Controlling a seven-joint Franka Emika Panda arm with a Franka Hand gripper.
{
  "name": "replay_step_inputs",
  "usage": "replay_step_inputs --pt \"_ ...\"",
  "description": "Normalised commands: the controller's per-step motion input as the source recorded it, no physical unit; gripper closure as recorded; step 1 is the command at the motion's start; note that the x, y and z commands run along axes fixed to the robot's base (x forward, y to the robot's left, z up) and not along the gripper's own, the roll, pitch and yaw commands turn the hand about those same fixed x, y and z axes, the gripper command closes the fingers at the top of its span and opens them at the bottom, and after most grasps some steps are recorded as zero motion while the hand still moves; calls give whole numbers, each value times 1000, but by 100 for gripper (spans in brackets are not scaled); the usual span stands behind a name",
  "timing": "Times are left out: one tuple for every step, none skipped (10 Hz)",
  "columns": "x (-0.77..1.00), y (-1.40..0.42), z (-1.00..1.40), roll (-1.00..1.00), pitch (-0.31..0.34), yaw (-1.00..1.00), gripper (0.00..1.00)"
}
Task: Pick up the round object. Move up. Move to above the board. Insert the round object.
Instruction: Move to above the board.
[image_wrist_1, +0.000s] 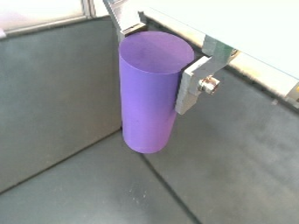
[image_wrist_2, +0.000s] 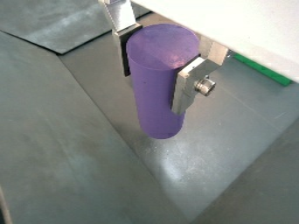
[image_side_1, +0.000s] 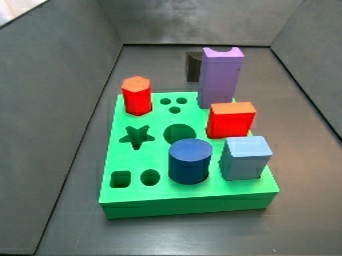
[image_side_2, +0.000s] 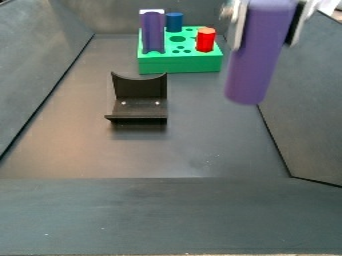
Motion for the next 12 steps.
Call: replay_step_inputs --pt "-58 93 845 -13 72 -32 100" --pt "-35 67 678 -15 74 -31 100" --pt "-16 45 453 -13 76 -34 100" --pt "-8 31 284 -11 76 -36 100" --pt "93 -1000 88 -300 194 -694 100" --pt "96 -1000 74 -286 180 -664 100" --pt "92 -1000 79 -213 114 -407 100" --pt "93 -1000 78 -185 41 -217 100" --pt "91 -1000 79 -120 35 -122 100" --pt "90 -1000 80 -82 27 -69 100" --pt "88 -1000 82 -34 18 -28 100" --pt "85 -1000 82 -15 12 -4 100"
